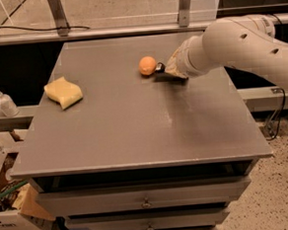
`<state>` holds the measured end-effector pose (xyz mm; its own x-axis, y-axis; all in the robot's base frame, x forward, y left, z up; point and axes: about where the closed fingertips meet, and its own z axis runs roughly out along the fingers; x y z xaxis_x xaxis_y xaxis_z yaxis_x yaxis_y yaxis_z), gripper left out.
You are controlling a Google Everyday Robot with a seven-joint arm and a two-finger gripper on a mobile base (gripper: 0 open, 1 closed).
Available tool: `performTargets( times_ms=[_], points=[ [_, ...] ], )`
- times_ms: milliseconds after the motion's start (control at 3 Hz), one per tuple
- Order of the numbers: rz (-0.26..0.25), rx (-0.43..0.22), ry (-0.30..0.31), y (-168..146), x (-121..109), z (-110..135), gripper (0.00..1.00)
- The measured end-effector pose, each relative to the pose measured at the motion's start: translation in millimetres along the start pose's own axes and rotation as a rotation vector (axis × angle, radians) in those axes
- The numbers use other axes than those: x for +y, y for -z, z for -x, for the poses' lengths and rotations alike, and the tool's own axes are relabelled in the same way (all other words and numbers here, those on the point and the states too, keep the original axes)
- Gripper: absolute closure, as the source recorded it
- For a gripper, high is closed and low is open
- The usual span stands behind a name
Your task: Move rxbar chocolate near orange
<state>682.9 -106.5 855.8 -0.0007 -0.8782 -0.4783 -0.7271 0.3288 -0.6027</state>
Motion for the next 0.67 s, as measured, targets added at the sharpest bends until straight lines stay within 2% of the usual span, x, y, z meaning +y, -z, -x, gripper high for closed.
performTargets(
  times_ms=[333, 667],
  points=[
    [-0.005, -0.005, 0.008, -2.2, -6.7, 5.5, 1.0],
    [0.016, 0.01, 0.017, -8.5, -5.8, 0.9, 0.88]
  ],
)
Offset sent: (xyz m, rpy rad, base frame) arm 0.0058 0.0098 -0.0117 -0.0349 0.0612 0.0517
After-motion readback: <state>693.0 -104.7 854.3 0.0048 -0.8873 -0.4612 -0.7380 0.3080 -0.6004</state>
